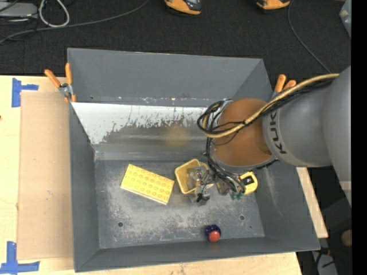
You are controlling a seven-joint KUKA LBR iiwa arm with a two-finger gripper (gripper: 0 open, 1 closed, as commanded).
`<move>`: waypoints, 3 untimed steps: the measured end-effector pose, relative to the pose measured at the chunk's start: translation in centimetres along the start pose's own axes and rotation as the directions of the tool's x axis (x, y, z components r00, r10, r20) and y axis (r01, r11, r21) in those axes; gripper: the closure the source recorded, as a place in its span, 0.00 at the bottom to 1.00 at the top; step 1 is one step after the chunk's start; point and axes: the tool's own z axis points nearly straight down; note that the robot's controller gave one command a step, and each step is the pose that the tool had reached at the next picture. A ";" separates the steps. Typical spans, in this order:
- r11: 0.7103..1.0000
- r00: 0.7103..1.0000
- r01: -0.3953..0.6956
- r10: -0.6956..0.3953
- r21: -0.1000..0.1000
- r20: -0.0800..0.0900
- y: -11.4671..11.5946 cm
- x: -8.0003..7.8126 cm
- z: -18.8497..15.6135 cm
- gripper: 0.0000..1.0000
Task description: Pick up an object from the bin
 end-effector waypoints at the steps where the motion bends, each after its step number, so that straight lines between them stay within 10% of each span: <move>1: 0.997 0.997 -0.073 0.073 0.001 0.001 -6.7 -1.6 1.0 0.00; 3: 0.999 0.999 -0.051 0.051 0.000 -0.001 -2.9 -4.1 1.2 0.00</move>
Offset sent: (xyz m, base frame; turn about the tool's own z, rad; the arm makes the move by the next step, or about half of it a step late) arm 0.0000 0.0000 0.0000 0.0000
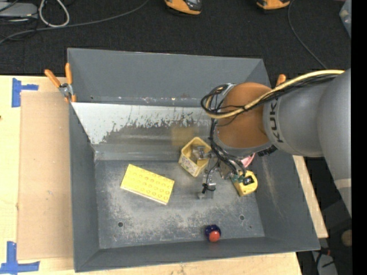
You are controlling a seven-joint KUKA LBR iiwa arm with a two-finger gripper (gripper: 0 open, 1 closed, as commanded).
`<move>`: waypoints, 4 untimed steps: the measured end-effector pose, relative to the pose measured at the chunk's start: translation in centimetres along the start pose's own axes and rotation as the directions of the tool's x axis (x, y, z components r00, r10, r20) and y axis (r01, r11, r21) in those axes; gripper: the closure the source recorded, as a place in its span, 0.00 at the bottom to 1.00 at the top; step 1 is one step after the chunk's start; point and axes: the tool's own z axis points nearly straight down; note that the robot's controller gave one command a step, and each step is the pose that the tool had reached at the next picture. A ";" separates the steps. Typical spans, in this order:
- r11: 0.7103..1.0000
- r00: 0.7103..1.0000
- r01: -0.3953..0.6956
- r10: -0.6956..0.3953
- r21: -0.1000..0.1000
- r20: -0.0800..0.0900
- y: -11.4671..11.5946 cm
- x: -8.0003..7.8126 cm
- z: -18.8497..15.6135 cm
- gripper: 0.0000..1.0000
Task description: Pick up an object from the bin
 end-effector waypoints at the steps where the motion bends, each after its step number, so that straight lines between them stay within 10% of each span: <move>1: 1.000 1.000 0.014 -0.014 0.000 0.006 2.5 0.3 -0.1 1.00; 4: 1.000 1.000 -0.002 0.002 -0.001 0.008 5.4 1.1 -0.1 1.00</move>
Offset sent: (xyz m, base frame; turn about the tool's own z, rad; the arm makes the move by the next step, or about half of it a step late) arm 0.0000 0.0000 0.0000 0.0000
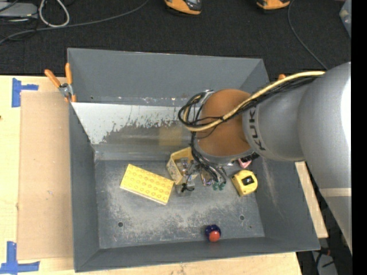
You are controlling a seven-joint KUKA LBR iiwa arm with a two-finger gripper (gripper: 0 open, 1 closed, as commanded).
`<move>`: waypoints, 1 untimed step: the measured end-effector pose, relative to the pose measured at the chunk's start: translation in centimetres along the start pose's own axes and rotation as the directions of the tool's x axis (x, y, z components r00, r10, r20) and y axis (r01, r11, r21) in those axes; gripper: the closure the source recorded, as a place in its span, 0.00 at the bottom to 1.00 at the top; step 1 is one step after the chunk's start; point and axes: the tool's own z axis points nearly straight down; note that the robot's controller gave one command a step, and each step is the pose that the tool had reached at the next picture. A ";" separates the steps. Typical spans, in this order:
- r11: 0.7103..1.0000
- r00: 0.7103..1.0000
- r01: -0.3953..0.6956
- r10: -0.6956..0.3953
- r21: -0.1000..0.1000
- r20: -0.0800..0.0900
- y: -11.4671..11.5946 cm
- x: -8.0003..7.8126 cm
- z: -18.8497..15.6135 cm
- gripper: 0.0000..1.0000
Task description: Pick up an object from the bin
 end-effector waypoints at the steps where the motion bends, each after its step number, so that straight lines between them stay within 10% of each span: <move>1: 0.998 0.998 0.066 -0.066 0.002 0.000 2.4 -1.5 -0.1 1.00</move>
Offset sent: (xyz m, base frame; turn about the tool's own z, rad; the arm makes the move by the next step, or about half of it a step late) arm 0.0081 0.0460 -0.0013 -0.0916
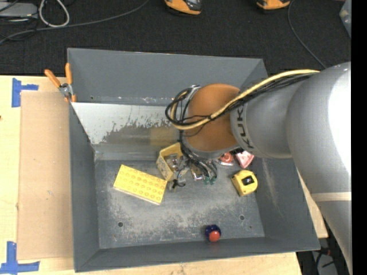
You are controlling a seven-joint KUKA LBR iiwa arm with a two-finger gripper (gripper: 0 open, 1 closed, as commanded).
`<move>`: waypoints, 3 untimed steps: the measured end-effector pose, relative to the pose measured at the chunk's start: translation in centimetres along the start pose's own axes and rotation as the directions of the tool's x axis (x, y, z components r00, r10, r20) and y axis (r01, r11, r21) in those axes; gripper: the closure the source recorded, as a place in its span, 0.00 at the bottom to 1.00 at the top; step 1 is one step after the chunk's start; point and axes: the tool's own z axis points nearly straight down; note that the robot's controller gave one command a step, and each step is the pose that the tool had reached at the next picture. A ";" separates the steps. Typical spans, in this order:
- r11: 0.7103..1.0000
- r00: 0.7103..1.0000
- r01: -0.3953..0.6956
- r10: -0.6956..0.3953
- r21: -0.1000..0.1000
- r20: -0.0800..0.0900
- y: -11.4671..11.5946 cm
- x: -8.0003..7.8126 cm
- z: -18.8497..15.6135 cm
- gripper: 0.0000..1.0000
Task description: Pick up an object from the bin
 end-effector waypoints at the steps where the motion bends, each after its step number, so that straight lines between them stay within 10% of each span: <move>1: 1.000 1.000 0.027 -0.027 0.000 0.001 2.2 -0.1 0.1 1.00; 3: 0.997 0.997 0.079 -0.079 -0.003 0.004 9.1 -2.9 0.2 1.00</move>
Offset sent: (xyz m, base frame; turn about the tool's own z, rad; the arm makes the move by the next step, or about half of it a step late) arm 0.0215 0.0915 -0.0023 -0.0993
